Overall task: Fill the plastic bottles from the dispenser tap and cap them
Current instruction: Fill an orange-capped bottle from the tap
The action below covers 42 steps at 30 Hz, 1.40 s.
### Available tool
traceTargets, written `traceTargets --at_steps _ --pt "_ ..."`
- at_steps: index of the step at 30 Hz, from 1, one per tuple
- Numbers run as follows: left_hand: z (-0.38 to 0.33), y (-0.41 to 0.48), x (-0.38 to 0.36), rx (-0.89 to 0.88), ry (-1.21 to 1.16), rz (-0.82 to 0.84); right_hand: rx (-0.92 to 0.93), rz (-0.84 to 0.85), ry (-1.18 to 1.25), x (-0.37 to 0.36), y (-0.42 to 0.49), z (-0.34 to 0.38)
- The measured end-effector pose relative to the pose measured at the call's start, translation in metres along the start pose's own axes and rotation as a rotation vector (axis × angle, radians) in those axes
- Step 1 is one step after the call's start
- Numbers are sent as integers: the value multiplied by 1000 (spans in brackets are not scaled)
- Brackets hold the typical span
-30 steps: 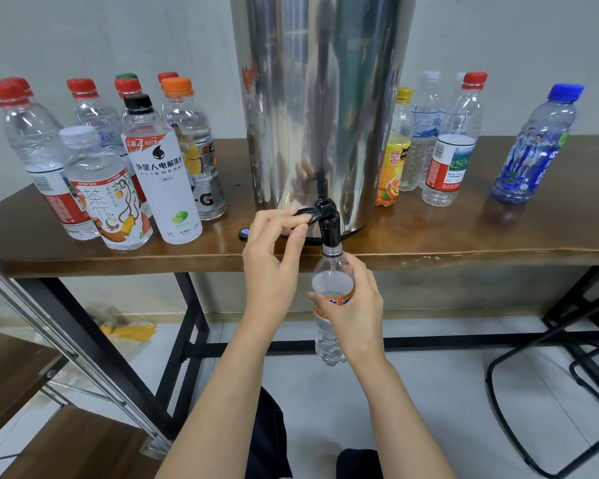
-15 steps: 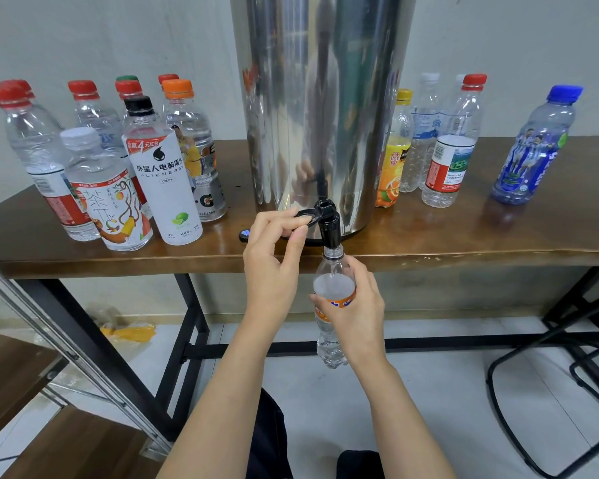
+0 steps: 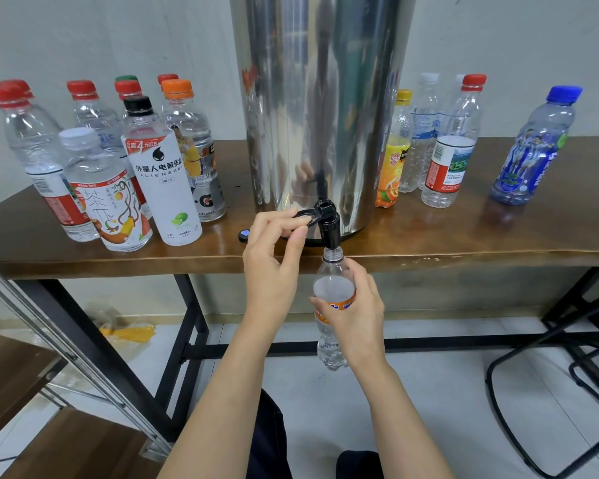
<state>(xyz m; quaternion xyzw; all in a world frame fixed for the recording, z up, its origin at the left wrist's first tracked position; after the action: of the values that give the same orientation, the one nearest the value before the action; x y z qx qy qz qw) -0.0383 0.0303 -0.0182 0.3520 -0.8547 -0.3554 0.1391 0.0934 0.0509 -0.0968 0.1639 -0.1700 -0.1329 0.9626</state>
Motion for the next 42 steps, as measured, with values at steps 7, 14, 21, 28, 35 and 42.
traceTargets --at_steps 7,14,21,28,35,42 --pt "1 0 0 -4 8 3 12 3 13 1 2 5" --pt "1 0 0 8 -8 2 20 3 7 -1 4 8" --pt "0 0 0 10 -16 6 20 -1 13 0 4 8" --pt "1 0 0 17 -13 8 37 0 -8 -1 4 9" --pt "1 0 0 23 -15 12 45 -18 -13 0 4 9" --pt "1 0 0 22 -12 15 36 -10 -17 2 4 11"
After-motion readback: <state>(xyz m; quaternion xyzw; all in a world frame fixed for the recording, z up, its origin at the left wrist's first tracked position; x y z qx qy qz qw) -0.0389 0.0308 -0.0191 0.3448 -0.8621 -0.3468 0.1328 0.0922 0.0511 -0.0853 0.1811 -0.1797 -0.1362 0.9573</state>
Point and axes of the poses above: each hand's wrist, its own y-axis towards the middle knuckle, its own x-axis out of the back of the hand, z = x × y, the point moved 2 cm from there along y, towards the middle knuckle, and after that the axes turned 11 degrees about -z, right-handed, at the moved point
